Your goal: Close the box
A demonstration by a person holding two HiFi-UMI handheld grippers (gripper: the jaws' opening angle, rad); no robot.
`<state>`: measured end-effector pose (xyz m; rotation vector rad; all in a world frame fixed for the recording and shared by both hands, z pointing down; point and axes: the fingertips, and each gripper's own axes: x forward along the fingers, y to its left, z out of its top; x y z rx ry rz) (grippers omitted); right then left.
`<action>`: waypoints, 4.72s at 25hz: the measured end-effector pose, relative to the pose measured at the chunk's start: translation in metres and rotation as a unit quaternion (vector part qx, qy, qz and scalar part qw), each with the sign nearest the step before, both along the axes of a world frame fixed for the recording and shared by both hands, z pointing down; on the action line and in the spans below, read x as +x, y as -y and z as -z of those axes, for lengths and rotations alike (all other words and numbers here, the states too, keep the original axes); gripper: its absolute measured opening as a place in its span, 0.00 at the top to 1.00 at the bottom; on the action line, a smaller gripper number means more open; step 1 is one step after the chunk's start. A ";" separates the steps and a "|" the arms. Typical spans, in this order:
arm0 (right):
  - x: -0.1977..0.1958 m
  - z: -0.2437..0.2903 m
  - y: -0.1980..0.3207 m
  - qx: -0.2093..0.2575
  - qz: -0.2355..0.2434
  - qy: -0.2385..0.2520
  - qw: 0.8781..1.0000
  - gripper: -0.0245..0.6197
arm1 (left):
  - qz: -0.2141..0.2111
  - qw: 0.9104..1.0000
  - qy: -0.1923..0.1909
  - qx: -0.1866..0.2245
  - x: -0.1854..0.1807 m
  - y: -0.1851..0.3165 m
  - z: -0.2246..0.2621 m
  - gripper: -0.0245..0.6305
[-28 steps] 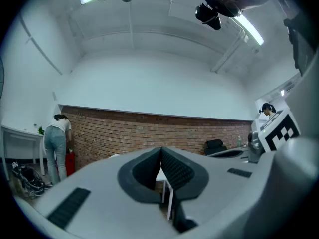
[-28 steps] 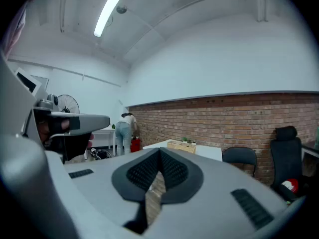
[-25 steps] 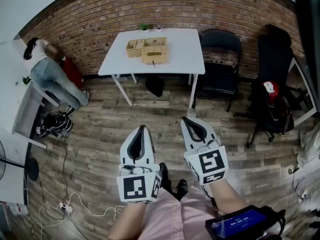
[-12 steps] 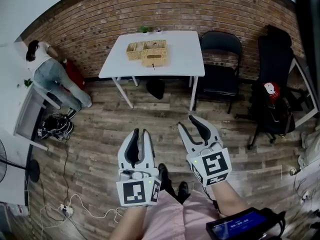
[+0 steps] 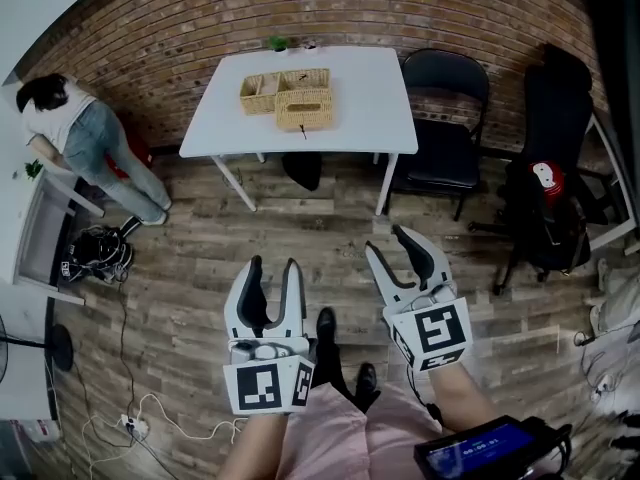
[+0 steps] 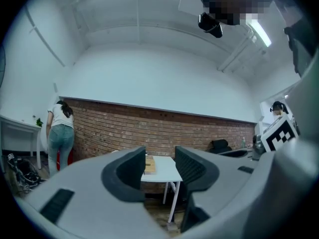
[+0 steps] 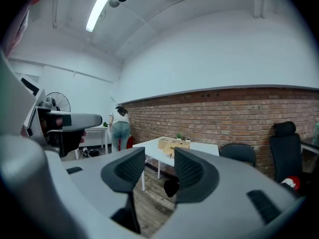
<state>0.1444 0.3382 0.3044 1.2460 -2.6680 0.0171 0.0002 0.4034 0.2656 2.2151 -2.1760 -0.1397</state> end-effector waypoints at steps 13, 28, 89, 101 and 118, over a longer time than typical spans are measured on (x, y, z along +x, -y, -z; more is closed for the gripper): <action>-0.082 -0.006 0.143 0.005 -0.032 -0.016 0.999 0.71 | -0.041 0.999 0.010 -0.003 -0.083 0.149 -0.004 0.67; -0.091 0.007 0.194 0.016 -0.069 -0.021 0.997 0.75 | -0.068 0.998 0.011 -0.011 -0.106 0.206 -0.011 0.67; -0.136 -0.174 0.454 -0.183 0.031 -0.044 0.982 0.66 | -0.104 0.975 -0.029 -0.195 -0.133 0.478 -0.198 0.58; -0.133 -0.211 0.433 -0.234 0.037 -0.042 0.971 0.66 | -0.112 0.964 -0.068 -0.229 -0.134 0.471 -0.240 0.53; -0.135 -0.212 0.415 -0.278 0.078 -0.023 0.957 0.66 | -0.163 0.946 -0.105 -0.261 -0.114 0.462 -0.243 0.49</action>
